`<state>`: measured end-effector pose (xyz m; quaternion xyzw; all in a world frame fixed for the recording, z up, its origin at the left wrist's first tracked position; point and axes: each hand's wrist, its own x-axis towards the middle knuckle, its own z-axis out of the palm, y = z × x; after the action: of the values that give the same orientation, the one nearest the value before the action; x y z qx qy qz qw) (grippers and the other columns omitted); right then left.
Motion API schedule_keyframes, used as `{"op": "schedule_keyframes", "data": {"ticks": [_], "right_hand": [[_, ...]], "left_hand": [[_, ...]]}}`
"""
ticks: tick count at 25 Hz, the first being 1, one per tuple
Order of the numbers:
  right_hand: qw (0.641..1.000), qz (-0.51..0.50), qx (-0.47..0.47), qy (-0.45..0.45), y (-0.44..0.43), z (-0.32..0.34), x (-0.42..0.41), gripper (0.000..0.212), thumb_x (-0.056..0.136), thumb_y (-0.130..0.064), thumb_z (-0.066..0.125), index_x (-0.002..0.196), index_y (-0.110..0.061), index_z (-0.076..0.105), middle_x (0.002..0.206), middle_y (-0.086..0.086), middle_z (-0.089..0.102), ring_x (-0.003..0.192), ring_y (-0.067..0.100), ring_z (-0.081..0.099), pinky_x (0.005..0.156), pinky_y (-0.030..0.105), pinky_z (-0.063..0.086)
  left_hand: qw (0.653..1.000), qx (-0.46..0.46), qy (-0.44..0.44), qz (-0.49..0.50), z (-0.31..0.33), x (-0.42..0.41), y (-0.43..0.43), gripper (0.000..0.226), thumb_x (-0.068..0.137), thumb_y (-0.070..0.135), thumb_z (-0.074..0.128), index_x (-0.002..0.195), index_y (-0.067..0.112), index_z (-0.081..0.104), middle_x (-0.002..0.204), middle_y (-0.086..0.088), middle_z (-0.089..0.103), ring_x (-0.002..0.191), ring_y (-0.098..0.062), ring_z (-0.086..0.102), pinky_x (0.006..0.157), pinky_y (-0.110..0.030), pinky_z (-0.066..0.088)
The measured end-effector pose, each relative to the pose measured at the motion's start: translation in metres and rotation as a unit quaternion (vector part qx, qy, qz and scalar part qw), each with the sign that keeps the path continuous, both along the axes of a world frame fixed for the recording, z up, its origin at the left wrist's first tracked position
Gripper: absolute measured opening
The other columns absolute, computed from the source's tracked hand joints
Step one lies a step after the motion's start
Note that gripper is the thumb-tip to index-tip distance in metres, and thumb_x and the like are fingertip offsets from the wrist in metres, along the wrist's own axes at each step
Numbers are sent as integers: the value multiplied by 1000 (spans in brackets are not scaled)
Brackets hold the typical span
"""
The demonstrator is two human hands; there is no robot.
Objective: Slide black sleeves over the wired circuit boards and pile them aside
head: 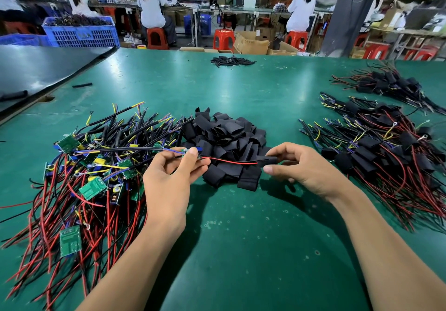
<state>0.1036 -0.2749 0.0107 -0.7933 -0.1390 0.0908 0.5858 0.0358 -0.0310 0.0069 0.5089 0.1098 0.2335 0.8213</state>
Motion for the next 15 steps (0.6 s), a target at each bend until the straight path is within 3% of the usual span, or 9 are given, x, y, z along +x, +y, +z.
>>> {"op": "schedule_keyframes", "data": {"ticks": [5,15], "right_hand": [[1000,-4,13,8,-9,-1,2,41,64,-37,85,98,-20,69,83,-6,74,60,5,59,51,15,41],[990,14,129,60,-9,-5,6,34,63,-31,92,92,-25,76,89,1,70,63,9,56,50,16,41]], "left_hand": [[1000,-5,-6,11,2,0,2,11,93,6,67,91,6,56,72,-7,70,81,-31,75,71,-27,59],[1000,-17,-4,17,4,0,3,13,93,6,67,89,8,55,72,-8,69,81,-31,75,73,-28,59]]}}
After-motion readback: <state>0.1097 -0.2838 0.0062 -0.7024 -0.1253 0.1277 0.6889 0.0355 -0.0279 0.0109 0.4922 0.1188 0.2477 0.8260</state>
